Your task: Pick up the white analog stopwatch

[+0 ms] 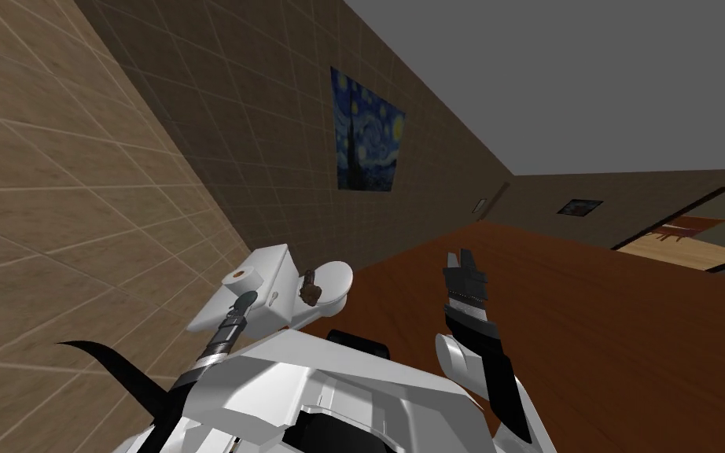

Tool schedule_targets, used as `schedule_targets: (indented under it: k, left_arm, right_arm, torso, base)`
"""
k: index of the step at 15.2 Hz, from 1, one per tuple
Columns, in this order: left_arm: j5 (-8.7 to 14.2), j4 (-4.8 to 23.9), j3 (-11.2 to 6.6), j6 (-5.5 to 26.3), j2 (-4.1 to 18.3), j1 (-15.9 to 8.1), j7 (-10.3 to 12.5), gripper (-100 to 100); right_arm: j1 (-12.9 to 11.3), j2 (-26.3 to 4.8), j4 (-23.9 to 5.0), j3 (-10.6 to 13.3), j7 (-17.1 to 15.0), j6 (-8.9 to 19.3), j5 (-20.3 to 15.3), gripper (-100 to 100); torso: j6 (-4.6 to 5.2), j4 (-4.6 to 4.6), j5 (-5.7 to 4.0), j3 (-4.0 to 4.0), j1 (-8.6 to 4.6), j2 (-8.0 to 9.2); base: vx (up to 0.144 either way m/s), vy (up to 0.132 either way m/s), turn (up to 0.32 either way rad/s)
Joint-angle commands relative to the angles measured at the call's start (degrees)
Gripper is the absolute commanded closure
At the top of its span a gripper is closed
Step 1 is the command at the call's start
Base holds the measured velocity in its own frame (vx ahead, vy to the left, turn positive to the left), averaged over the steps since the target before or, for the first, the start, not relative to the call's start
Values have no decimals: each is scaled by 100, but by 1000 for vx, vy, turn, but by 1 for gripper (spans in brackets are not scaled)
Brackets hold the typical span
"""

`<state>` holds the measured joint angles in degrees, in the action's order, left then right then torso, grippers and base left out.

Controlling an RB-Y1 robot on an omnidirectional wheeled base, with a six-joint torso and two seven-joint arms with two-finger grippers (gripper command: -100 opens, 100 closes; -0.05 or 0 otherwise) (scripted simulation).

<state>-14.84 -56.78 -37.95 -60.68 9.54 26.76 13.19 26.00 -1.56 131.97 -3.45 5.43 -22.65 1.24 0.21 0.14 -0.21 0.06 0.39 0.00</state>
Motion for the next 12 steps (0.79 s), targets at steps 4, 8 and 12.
schedule_targets:
  k: [4, 8, 12]
  left_arm:
    - [626, -450, 512, 464, -164, 213, -518, 100]
    - [1082, -660, 752, 678, -241, 311, -758, 100]
    - [1448, -870, 991, 892, -318, 409, -998, 100]
  right_arm:
    - [0, 0, 0, 0, 0, 0, 0, 0]
    - [-1, 0, 0, 0, 0, 0, 0, 0]
    - [-1, 0, 0, 0, 0, 0, 0, 0]
  torso:
    - [0, 0, 0, 1, -5, 2]
    - [4, 1, 2, 1, -4, 2]
    - [2, 2, 4, 4, 0, 7]
  base:
    - [-89, 24, -120]
    - [-88, 23, -136]
    - [-88, 22, -109]
